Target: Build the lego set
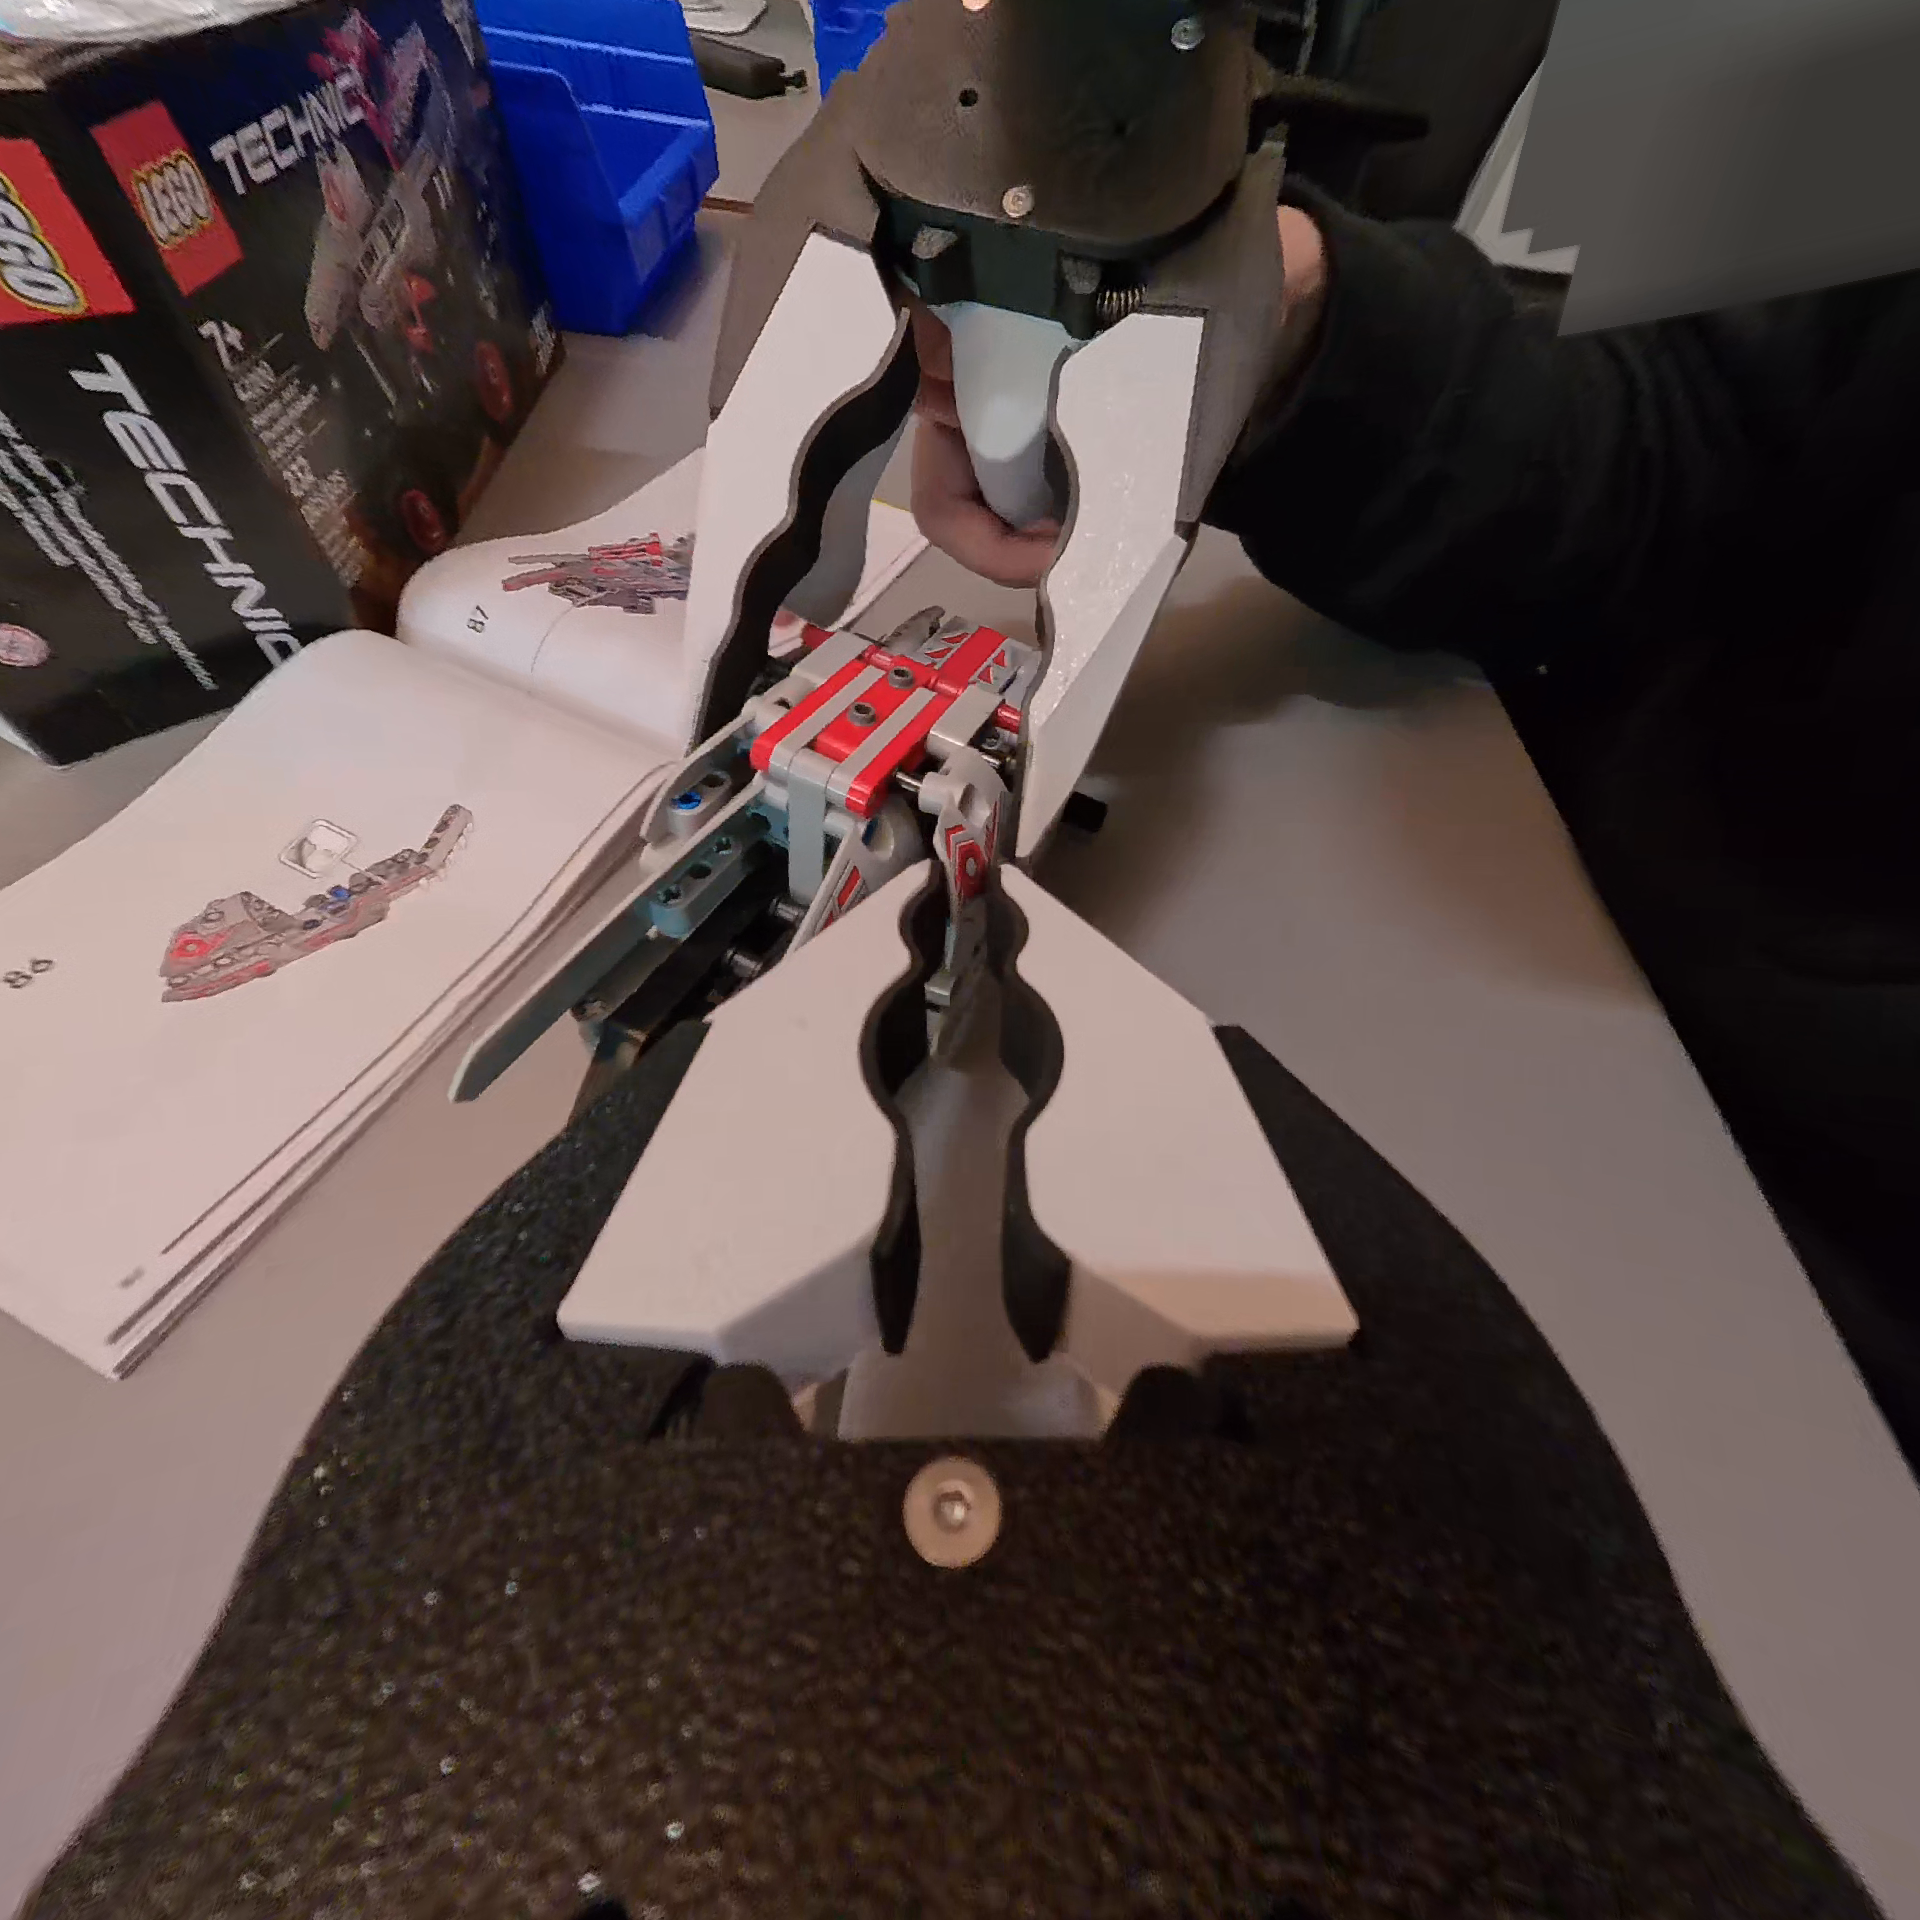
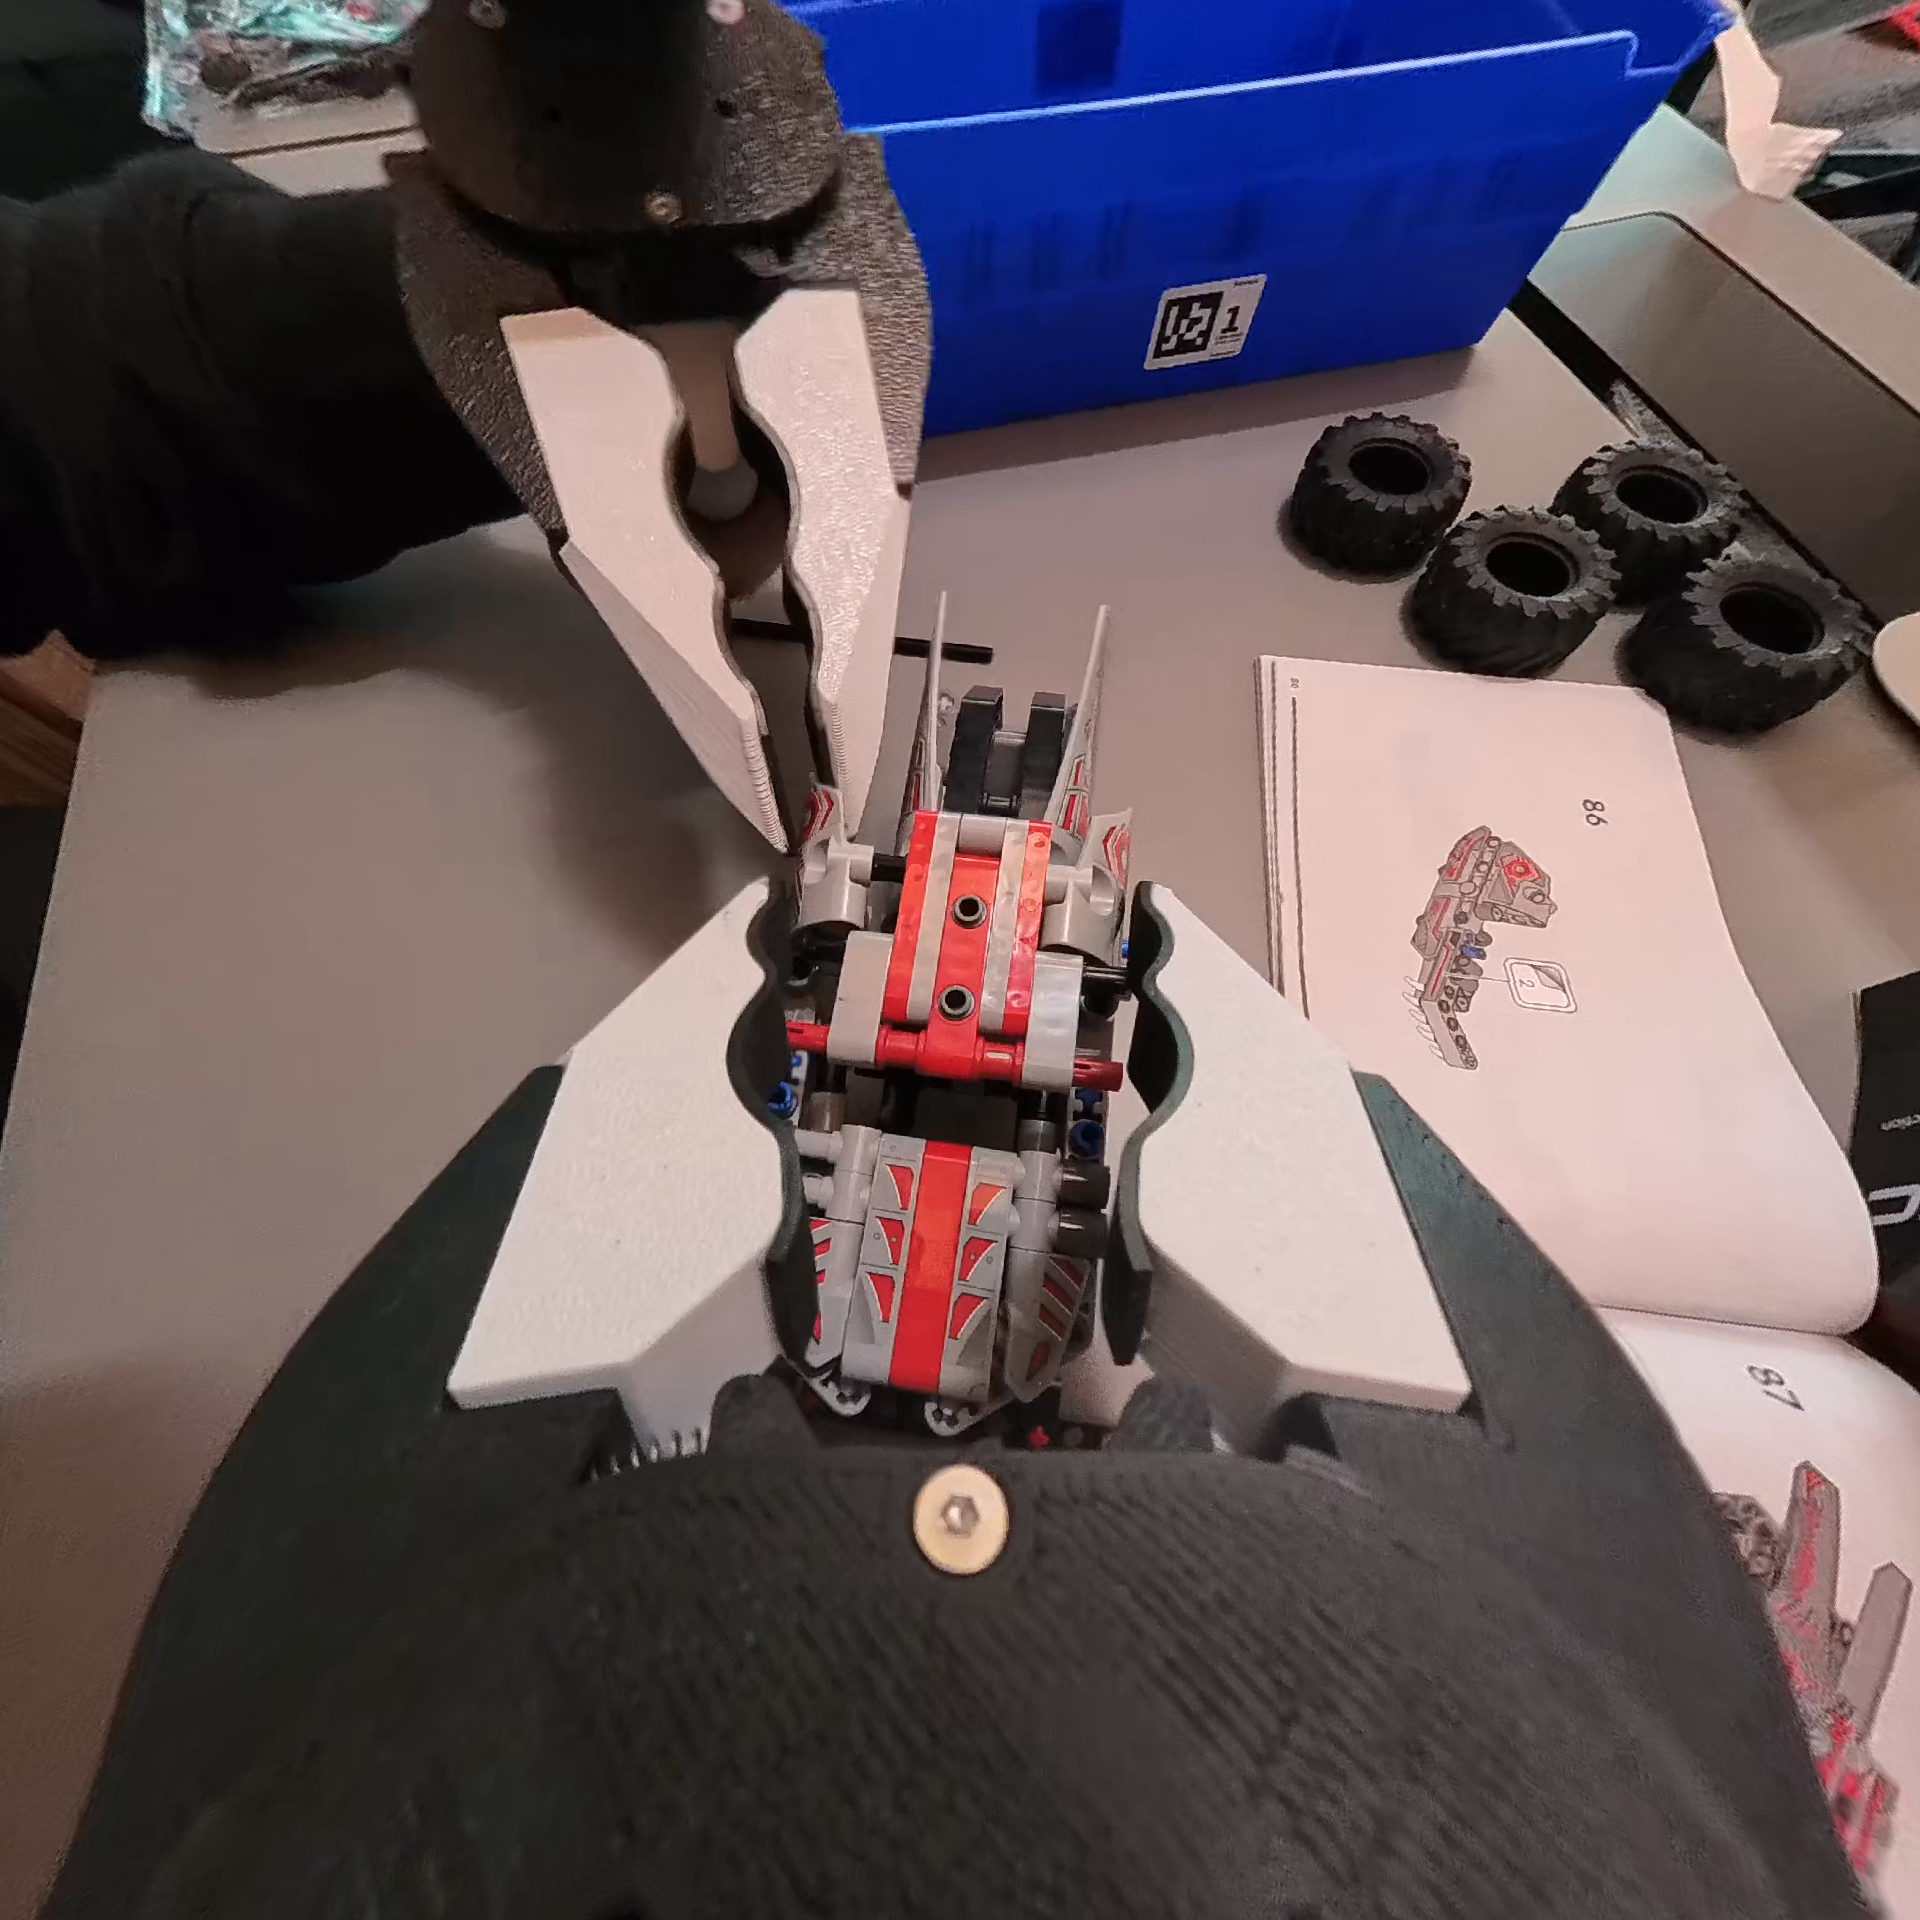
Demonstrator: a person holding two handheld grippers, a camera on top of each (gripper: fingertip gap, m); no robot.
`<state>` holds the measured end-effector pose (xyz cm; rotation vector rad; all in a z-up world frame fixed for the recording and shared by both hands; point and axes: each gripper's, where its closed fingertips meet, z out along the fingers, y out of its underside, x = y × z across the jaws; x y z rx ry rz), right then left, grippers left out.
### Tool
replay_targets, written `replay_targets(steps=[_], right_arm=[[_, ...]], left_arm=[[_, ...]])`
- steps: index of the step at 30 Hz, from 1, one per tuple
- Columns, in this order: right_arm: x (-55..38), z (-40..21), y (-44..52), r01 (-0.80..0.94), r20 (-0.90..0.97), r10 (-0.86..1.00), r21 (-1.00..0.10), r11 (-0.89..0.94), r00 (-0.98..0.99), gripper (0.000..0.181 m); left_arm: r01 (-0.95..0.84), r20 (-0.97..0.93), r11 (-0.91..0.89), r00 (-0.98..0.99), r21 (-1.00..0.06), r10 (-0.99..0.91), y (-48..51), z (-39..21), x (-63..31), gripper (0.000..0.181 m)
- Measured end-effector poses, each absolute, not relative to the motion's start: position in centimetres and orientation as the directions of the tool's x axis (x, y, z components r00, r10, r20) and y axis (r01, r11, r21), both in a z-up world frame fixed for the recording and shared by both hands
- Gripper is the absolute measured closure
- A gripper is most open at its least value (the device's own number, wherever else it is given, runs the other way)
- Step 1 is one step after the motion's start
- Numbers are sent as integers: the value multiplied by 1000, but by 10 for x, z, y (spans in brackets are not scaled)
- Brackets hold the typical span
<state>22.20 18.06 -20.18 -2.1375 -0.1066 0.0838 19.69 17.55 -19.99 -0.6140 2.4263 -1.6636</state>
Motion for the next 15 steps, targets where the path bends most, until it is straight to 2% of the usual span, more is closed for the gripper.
replay_targets(steps=[5,15], right_arm=[[222,-204,179,152,36,204,-795,-587,978,113],[233,-196,187,30,-113,199,-801,-598,973,116]], left_arm=[[-278,151,318,-916,-906,-372,176,-200,198,178],[-346,224,325,-907,-880,-357,182,-198,205,180]])
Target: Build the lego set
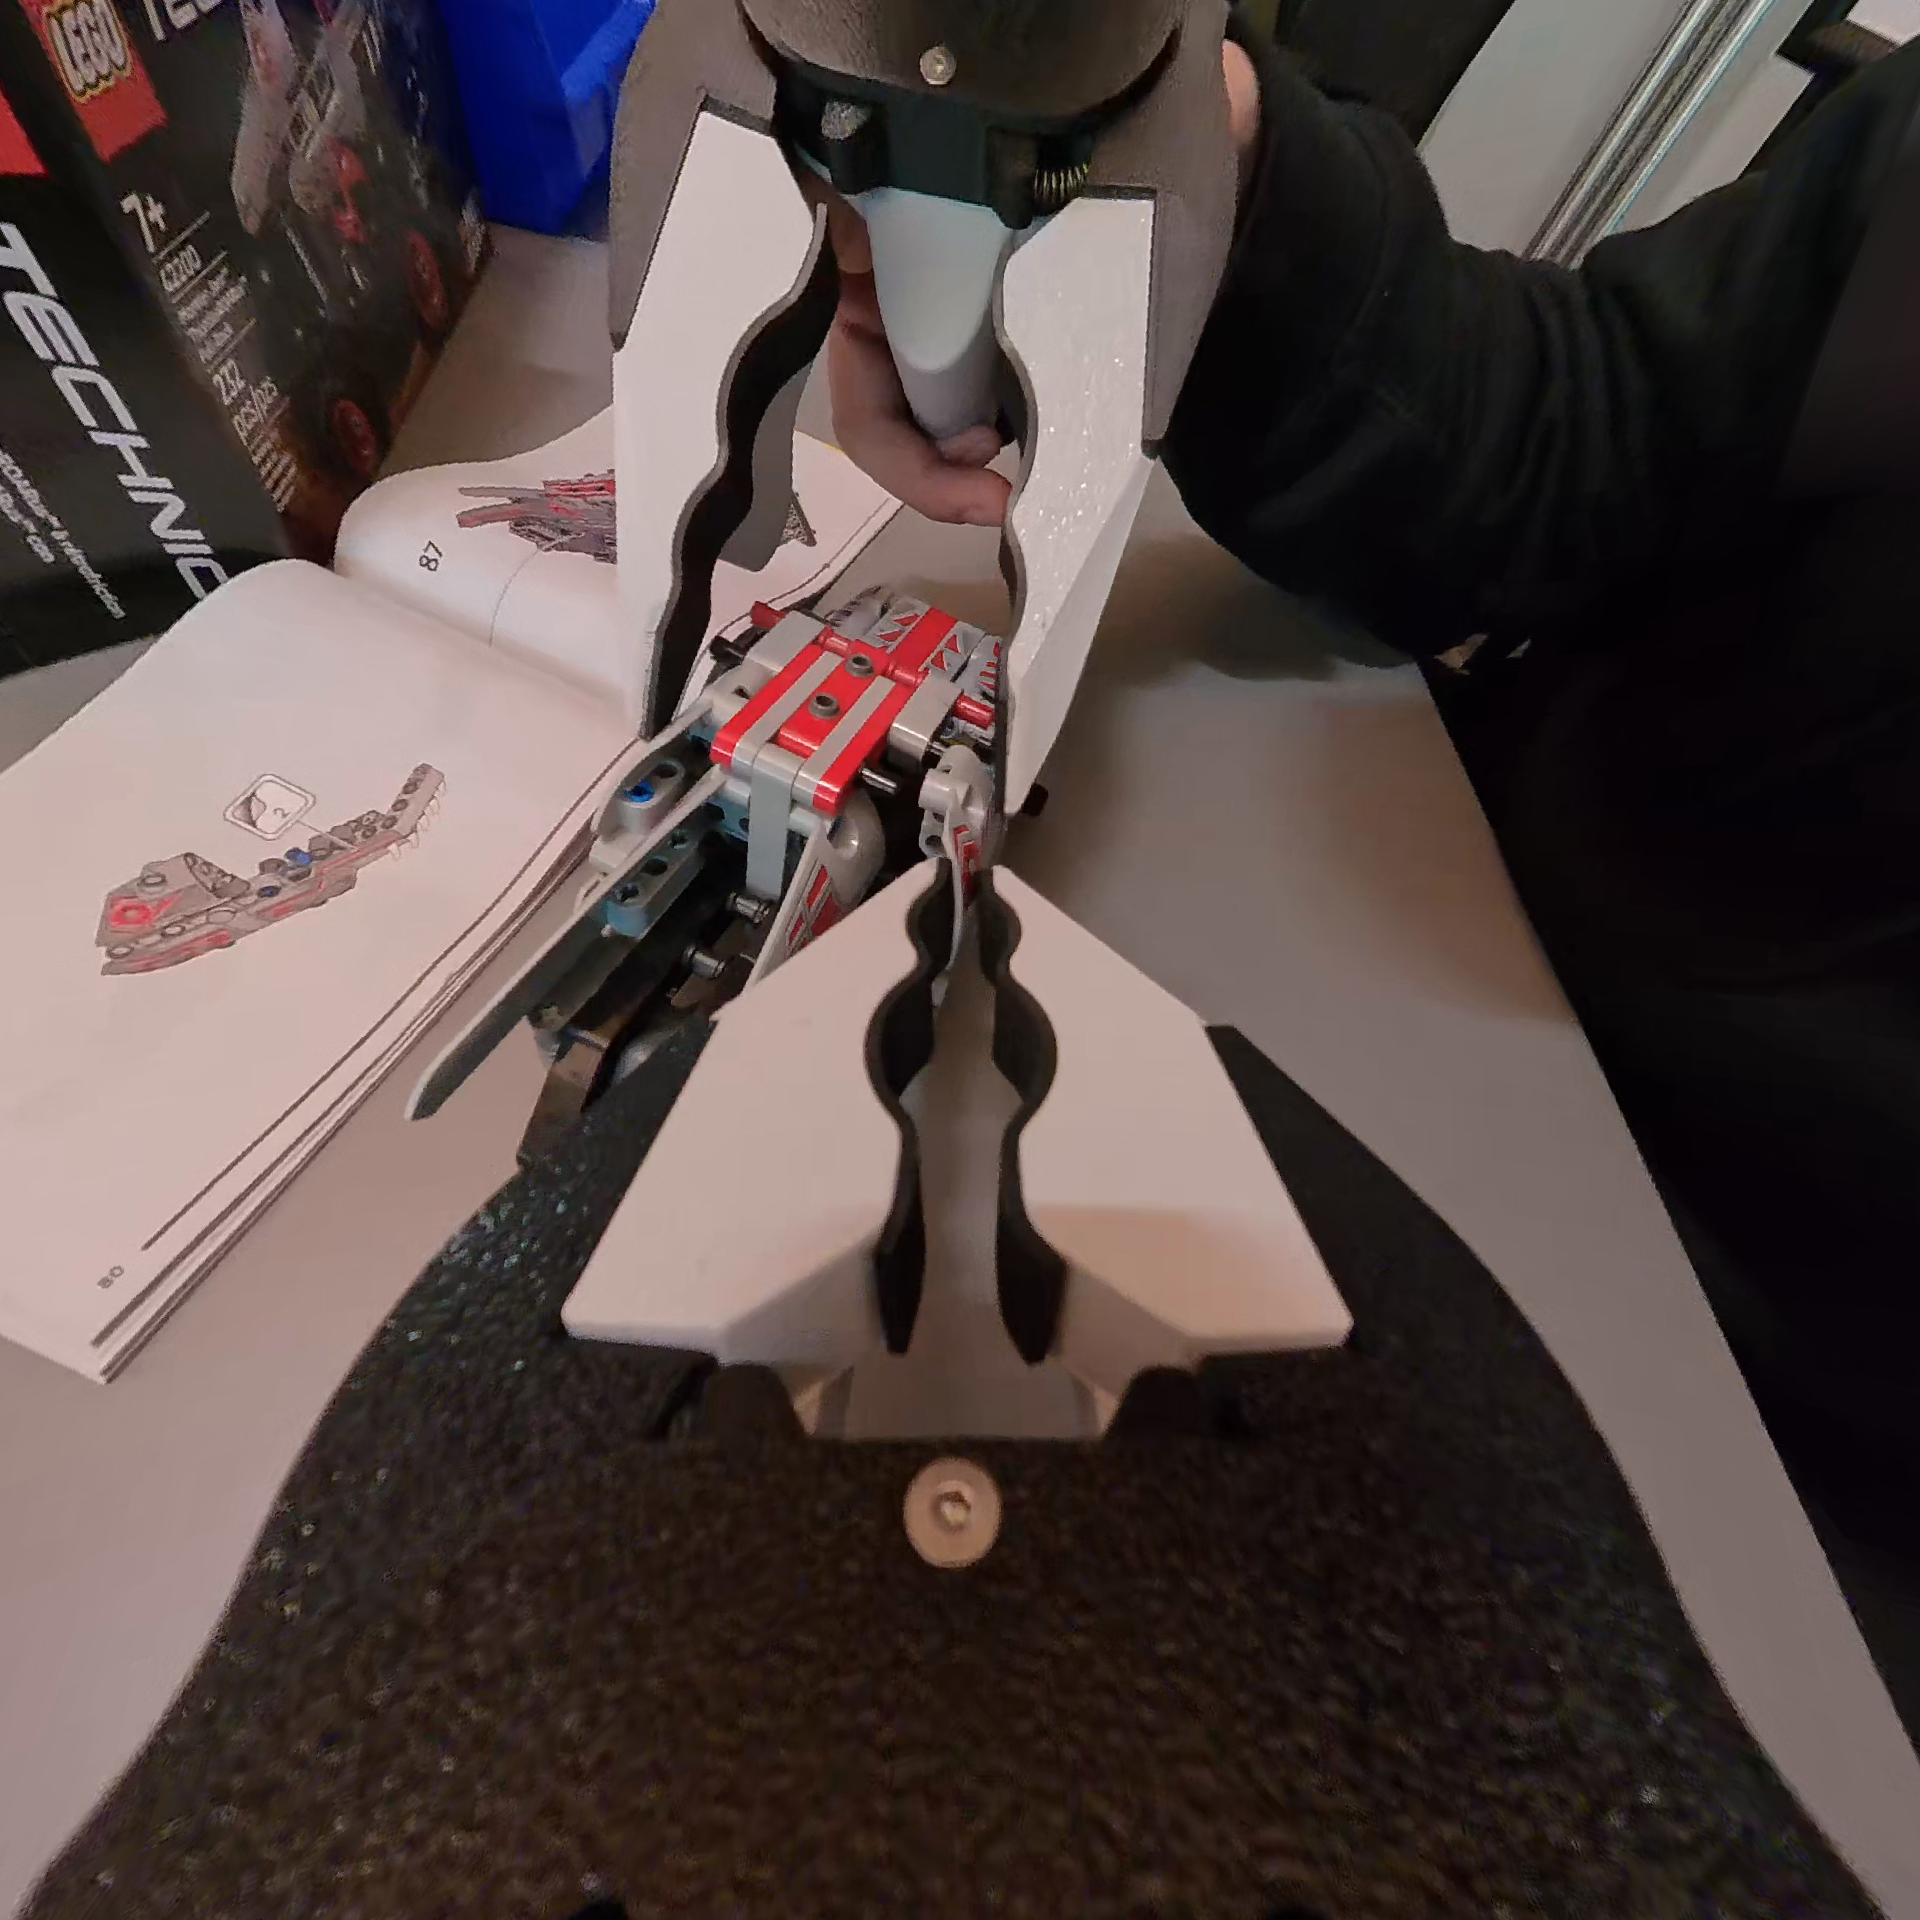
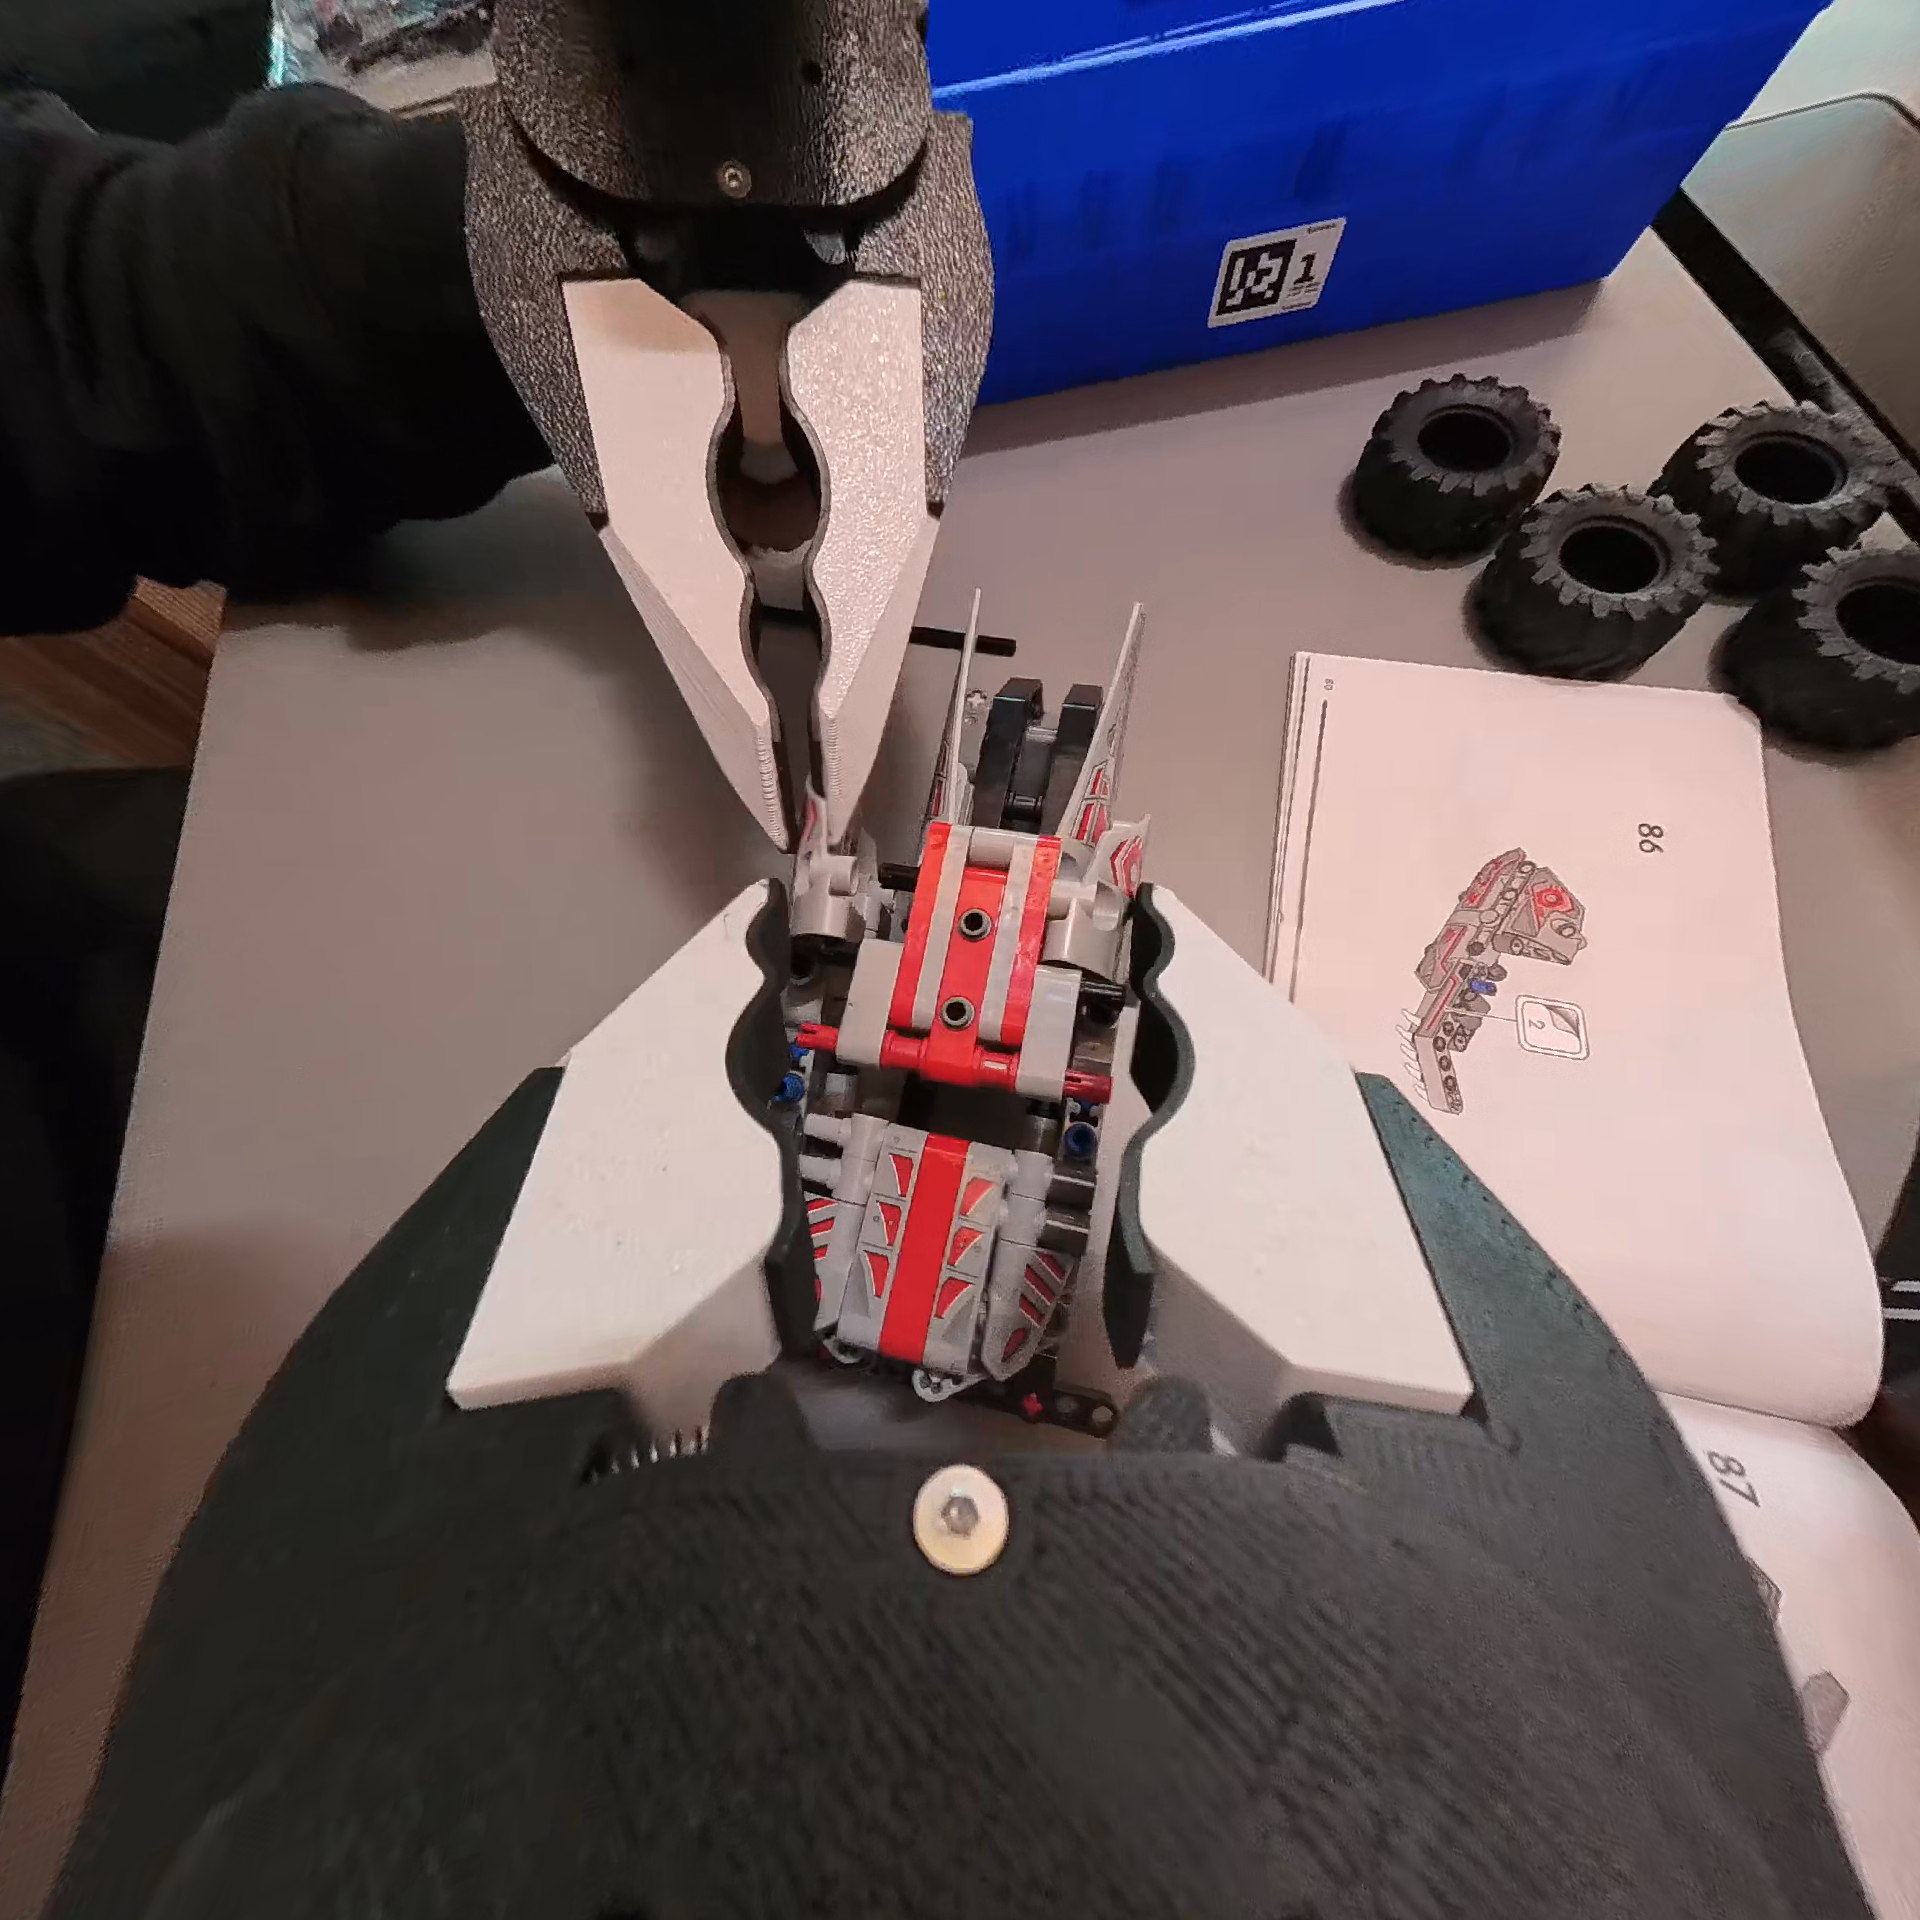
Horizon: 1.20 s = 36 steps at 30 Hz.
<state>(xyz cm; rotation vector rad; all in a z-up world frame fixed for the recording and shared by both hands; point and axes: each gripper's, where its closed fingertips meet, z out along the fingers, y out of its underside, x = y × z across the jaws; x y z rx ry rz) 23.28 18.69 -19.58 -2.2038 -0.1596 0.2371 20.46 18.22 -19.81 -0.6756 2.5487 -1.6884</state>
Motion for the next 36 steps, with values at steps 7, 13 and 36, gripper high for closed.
replay_targets(steps=[7,13,36], right_arm=[[231,-192,193,21,-151,239,-806,-592,959,110],[234,-203,194,67,-108,240,-782,-620,965,113],[233,-204,199,174,3,279,-788,-590,960,114]], left_arm=[[-431,347,299,-890,-851,-294,183,-198,205,181],[-457,386,286,-881,-842,-273,185,-198,206,181],[-444,364,314,-887,-839,-282,191,-201,206,181]])
